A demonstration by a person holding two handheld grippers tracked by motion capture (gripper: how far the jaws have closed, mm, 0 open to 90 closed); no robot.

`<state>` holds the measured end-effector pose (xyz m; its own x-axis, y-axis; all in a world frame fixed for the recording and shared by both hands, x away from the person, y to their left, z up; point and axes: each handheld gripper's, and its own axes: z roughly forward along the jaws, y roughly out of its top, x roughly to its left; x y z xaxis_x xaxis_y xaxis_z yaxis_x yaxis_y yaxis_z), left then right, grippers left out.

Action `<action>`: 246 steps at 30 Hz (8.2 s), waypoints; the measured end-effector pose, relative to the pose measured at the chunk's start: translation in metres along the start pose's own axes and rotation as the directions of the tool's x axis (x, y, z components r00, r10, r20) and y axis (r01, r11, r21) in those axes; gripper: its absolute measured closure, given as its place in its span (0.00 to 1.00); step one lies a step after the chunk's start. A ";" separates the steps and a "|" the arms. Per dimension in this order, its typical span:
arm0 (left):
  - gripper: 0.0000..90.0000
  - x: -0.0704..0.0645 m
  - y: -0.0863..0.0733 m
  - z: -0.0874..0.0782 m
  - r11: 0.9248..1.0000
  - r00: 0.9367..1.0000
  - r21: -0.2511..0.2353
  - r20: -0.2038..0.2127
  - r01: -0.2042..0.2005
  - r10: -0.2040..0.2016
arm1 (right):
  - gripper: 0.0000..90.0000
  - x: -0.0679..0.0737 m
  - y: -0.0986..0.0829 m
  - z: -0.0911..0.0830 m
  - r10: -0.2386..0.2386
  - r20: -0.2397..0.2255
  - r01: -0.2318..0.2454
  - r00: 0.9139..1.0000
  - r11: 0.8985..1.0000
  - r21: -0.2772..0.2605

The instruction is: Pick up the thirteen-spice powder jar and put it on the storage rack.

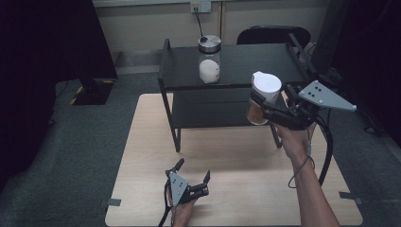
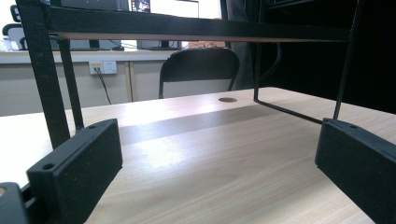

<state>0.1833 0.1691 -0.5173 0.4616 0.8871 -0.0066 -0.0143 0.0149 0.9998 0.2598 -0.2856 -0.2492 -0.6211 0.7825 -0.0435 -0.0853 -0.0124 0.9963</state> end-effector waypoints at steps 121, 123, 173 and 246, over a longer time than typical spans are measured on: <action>0.00 -0.001 0.000 0.000 1.000 1.000 0.000 -0.004 0.000 0.000 | 0.00 -0.009 0.027 0.058 0.008 0.052 -0.003 0.999 0.996 -0.085; 0.00 -0.001 0.000 0.000 1.000 1.000 -0.001 -0.005 0.000 0.000 | 0.00 -0.007 0.025 0.055 0.002 0.048 0.002 0.999 0.996 -0.087; 0.00 -0.001 0.000 0.000 1.000 1.000 0.000 -0.004 -0.001 0.001 | 0.00 0.015 -0.052 -0.029 -0.044 0.049 0.047 0.998 0.996 -0.072; 0.00 -0.001 0.000 0.000 1.000 1.000 -0.001 -0.004 0.000 0.000 | 0.00 0.045 -0.198 -0.094 0.014 0.162 -0.020 0.987 0.999 0.034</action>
<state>0.1828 0.1685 -0.5174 0.4577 0.8891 -0.0062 -0.0153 0.0149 0.9998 0.1758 -0.3067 -0.4557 -0.4877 0.8729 -0.0170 -0.0465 -0.0066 0.9989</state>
